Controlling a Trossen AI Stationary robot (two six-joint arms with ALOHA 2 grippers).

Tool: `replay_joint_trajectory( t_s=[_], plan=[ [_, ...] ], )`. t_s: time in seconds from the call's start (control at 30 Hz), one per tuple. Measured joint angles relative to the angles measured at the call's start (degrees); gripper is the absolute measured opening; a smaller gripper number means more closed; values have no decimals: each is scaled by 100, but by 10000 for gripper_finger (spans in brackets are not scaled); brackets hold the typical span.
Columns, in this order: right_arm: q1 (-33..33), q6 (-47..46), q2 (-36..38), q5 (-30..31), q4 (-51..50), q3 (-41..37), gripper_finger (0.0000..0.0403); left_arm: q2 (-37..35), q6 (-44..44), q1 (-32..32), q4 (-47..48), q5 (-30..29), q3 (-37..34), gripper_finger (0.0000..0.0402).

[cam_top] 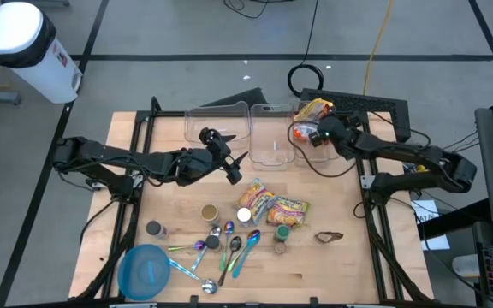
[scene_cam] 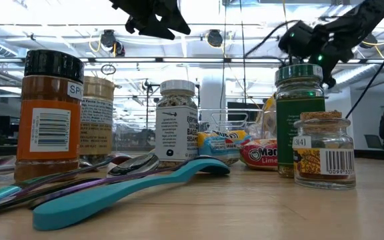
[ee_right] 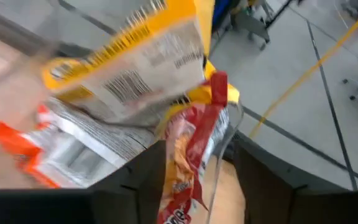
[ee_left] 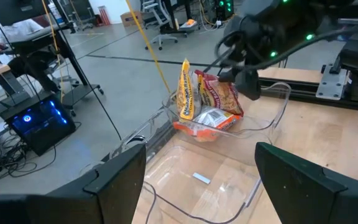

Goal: Pick & Place Food Item
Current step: Put the red noodle pack into the right transparent bin, then put the blue noodle pack into the right transparent bin

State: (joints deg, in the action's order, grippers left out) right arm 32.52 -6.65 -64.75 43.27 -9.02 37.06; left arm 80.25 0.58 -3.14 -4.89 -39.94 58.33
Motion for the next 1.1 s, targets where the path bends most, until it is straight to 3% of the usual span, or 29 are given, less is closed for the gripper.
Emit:
replay_joint_trajectory(
  t_s=[0.37,0.63,0.83,1.1],
  plan=[
    [-1097,40,1144,-182,141,0,231,0,7,0,0,0,0,310],
    [-1578,54,1173,-2158,798,0,227,0,87,0,0,0,0,310],
    [-1894,580,846,-3607,1455,0,230,0,92,0,4,0,0,310],
    [-2364,1237,292,-4504,1891,0,225,0,96,0,31,0,0,310]
  ],
)
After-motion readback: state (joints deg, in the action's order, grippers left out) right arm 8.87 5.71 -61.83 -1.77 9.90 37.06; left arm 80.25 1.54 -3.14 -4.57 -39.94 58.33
